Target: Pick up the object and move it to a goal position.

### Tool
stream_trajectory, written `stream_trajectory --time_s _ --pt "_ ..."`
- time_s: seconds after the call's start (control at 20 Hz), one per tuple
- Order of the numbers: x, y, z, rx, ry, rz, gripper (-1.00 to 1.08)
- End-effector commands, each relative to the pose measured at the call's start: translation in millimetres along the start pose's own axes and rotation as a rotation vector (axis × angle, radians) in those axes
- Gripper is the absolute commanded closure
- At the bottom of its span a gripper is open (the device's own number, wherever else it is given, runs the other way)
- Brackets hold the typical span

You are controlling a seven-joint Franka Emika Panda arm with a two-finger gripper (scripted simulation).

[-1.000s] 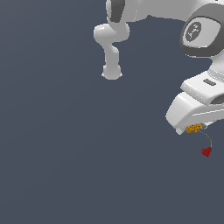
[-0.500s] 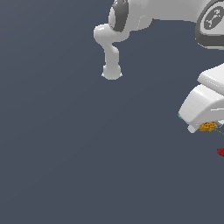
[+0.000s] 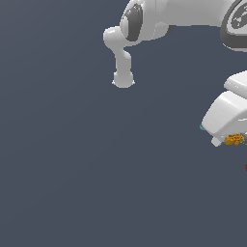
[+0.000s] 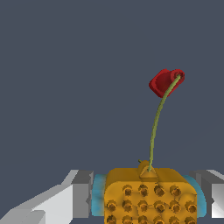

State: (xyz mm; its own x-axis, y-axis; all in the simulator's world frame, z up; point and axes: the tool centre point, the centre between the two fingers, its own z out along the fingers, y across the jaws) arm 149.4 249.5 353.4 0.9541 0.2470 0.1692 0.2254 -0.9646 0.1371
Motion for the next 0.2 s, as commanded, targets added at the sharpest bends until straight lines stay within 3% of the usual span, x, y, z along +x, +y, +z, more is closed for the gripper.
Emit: stream_trajectory --time_s 0.0,0.15 --pt "0.7 0.0 -1.4 0.0 0.001 0.001 1.08" --pt "0.8 -0.2 -1.5 0.0 0.001 0.001 1.08"
